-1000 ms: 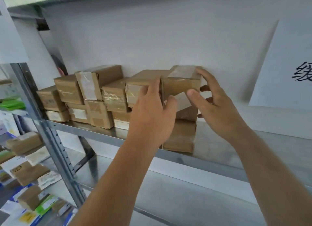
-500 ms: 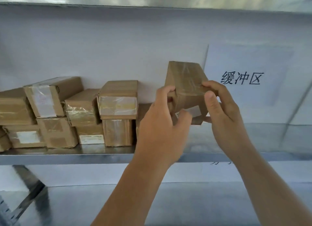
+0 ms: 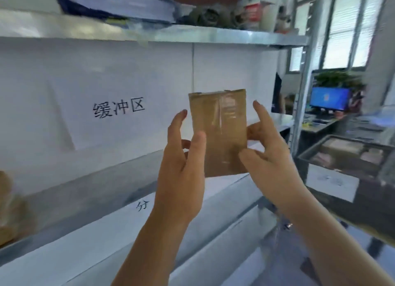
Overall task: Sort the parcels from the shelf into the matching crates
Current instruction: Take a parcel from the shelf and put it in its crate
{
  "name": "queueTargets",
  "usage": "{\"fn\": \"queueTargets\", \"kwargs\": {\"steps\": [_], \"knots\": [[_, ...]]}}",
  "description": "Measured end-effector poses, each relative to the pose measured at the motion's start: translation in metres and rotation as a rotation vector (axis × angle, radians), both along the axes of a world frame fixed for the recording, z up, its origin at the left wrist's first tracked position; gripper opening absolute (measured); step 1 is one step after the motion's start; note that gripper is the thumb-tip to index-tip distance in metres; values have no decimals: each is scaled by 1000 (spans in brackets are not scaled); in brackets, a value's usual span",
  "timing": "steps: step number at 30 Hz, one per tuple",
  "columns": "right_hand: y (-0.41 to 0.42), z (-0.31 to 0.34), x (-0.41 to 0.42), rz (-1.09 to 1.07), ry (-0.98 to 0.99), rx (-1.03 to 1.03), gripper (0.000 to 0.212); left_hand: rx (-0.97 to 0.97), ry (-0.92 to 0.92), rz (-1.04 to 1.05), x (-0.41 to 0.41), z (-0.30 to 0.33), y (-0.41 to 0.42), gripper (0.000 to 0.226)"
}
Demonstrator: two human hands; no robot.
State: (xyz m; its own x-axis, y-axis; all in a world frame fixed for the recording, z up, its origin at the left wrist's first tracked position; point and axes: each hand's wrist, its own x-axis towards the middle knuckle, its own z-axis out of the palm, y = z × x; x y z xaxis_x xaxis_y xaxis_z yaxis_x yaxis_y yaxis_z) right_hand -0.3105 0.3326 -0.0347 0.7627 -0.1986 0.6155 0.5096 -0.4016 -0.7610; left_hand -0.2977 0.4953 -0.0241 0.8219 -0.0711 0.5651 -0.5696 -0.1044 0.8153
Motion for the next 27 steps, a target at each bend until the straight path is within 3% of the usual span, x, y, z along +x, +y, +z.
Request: {"fn": "queueTargets", "kwargs": {"steps": [3, 7, 9, 13, 18, 19, 22, 24, 27], "knots": [[-82, -10, -26, -36, 18, 21, 75, -13, 26, -135, -12, -7, -84, 42], [-183, -24, -59, -18, 25, 126, 52, -40, 121, -274, -27, -21, -187, 48], [-224, -30, -76, -1, 11, 196, 50, -34, 181, -352, -37, -22, -231, 40], [-294, -34, -104, -137, -31, 221, 47, 44, 239, -454, -45, -26, -303, 45], [-355, -40, -122, -281, 20, 225, 27, 133, 289, -485, -41, -32, -369, 8], [-365, -42, -125, -284, 26, 228, 22, 138, 279, -505, -40, -31, -380, 12], [-394, -51, -128, -298, 51, 205, 46, 143, 204, -579, -35, -36, -410, 38], [-410, -58, -128, -320, 56, 192, 62, 146, 209, -624, -26, -40, -428, 41], [-432, -66, -125, -332, 23, 249, 45, 94, 278, -678, -9, -49, -456, 30]]}}
